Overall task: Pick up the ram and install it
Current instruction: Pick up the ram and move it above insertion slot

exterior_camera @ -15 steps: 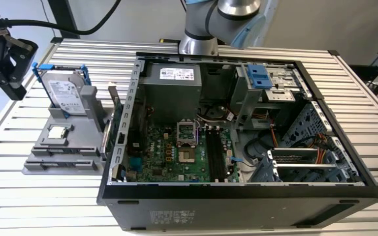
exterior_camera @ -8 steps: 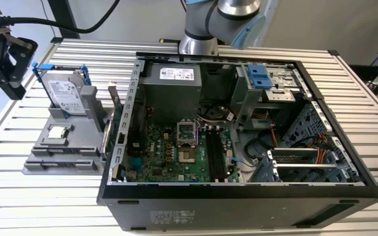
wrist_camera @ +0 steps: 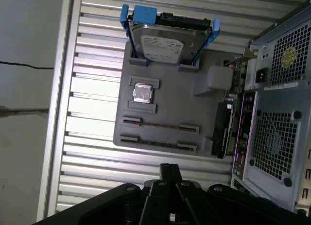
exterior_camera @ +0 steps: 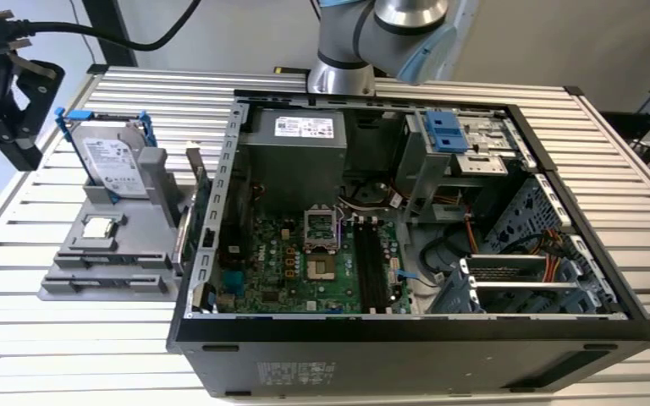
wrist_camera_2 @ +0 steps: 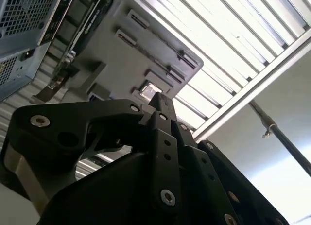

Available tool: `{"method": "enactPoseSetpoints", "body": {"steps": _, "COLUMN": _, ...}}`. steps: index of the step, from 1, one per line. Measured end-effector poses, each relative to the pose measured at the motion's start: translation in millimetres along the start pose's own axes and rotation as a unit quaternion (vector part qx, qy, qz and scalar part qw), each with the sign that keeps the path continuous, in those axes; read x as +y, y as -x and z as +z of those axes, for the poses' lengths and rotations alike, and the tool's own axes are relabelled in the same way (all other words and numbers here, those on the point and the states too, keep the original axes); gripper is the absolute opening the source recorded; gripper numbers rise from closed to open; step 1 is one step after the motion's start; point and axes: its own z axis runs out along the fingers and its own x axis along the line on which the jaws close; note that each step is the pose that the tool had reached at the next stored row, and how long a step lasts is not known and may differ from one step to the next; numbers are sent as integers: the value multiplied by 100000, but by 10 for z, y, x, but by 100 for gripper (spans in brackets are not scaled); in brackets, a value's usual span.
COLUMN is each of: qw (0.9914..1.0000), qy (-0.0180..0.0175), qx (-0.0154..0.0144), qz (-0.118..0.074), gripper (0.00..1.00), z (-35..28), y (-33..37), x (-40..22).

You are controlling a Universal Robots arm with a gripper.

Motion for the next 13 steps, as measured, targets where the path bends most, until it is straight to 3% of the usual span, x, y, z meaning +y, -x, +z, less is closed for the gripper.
{"method": "enactPoseSetpoints", "body": {"steps": 7, "qw": 99915, "qy": 87, "qx": 201, "qz": -4116, "gripper": 0, "z": -14, "y": -4, "x": 1}}
{"method": "enactPoseSetpoints", "body": {"steps": 13, "qw": 99730, "qy": 154, "qx": 359, "qz": -7337, "gripper": 0, "z": -25, "y": -6, "x": 2}}
